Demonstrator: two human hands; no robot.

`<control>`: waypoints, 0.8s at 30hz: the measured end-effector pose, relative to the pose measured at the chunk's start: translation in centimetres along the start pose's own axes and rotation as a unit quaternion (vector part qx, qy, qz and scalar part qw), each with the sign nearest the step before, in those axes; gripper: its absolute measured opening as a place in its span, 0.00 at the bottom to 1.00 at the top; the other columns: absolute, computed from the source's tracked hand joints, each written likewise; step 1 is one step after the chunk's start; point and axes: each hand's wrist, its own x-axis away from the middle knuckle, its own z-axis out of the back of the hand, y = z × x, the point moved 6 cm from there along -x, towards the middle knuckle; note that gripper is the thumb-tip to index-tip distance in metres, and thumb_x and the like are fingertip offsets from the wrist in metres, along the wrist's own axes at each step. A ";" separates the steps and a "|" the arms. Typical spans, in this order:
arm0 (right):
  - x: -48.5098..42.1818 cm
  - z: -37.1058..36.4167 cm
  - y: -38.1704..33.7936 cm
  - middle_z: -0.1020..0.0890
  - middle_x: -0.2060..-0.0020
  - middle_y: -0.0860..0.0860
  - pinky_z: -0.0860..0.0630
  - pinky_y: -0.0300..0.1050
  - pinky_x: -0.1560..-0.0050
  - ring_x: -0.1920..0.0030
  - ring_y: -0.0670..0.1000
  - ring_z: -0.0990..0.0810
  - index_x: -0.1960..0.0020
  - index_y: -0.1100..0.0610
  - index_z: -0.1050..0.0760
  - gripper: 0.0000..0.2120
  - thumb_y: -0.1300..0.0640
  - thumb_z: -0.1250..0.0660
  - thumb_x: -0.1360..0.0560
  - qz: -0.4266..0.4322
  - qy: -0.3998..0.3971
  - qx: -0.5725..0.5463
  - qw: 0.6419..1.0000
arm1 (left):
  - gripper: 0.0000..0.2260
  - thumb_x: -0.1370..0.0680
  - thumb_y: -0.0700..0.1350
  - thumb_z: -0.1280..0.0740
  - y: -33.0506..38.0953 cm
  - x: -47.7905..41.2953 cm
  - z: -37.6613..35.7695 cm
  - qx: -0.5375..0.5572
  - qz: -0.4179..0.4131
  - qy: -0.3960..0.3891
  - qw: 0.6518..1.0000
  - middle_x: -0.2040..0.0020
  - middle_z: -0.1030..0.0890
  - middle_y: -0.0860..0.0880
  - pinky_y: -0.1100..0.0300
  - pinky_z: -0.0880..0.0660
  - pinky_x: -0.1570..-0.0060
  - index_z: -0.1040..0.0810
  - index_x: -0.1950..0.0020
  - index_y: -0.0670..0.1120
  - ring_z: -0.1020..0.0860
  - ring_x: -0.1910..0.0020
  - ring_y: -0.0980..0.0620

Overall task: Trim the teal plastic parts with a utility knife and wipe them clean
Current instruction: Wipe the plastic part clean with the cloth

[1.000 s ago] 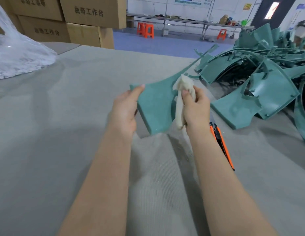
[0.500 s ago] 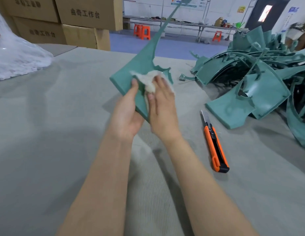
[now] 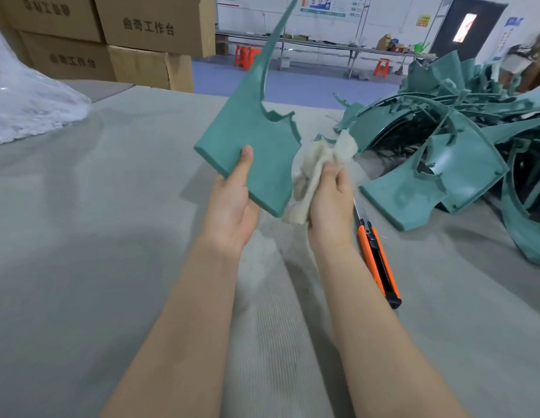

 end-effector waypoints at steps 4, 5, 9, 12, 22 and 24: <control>1.0 -2.7 0.4 0.25 0.37 0.52 0.39 0.28 0.43 0.32 0.53 0.29 0.28 0.58 0.36 0.20 0.53 0.43 0.17 0.042 -0.109 0.150 0.982 | 0.09 0.18 0.39 0.40 -0.6 0.0 -0.2 -0.002 0.017 -0.026 1.000 0.45 0.18 0.43 0.55 0.21 0.46 0.24 0.41 0.40 0.18 0.49 0.48; 0.8 -2.4 0.1 0.24 0.45 0.51 0.37 0.30 0.51 0.38 0.55 0.26 0.33 0.59 0.33 0.15 0.53 0.43 0.17 0.078 -0.070 0.161 0.981 | 0.10 0.18 0.39 0.40 -0.7 0.0 -0.3 0.003 0.029 -0.039 0.999 0.45 0.18 0.43 0.56 0.20 0.47 0.24 0.40 0.39 0.17 0.50 0.48; -0.3 -0.1 -0.9 0.24 0.60 0.51 0.35 0.42 0.58 0.55 0.55 0.25 0.58 0.53 0.33 0.13 0.51 0.45 0.16 0.095 0.039 0.168 0.980 | 0.08 0.19 0.37 0.41 -1.5 0.7 -1.1 -0.058 0.042 -0.080 0.994 0.54 0.15 0.49 0.59 0.19 0.54 0.23 0.44 0.42 0.17 0.56 0.53; -2.2 3.5 0.4 0.21 0.51 0.55 0.27 0.44 0.53 0.53 0.54 0.22 0.50 0.57 0.29 0.14 0.48 0.46 0.16 -0.004 0.126 0.100 0.987 | 0.07 0.19 0.37 0.39 -1.6 1.2 -1.7 -0.085 0.031 -0.095 0.991 0.58 0.15 0.52 0.59 0.19 0.57 0.23 0.48 0.45 0.17 0.58 0.56; -1.8 0.5 -0.6 0.25 0.37 0.47 0.28 0.42 0.39 0.45 0.41 0.21 0.29 0.56 0.33 0.19 0.50 0.43 0.17 -0.007 -0.096 0.066 0.993 | 0.07 0.19 0.37 0.38 -1.8 0.6 -1.1 -0.071 0.004 -0.073 0.995 0.55 0.14 0.51 0.59 0.19 0.58 0.23 0.46 0.45 0.16 0.55 0.54; -1.5 0.5 -0.5 0.22 0.45 0.47 0.30 0.39 0.41 0.47 0.45 0.23 0.34 0.60 0.33 0.15 0.54 0.42 0.17 0.057 -0.068 0.138 0.986 | 0.06 0.20 0.37 0.38 -1.9 0.5 -0.9 -0.093 0.018 -0.086 0.992 0.56 0.14 0.51 0.60 0.20 0.60 0.23 0.47 0.45 0.16 0.56 0.55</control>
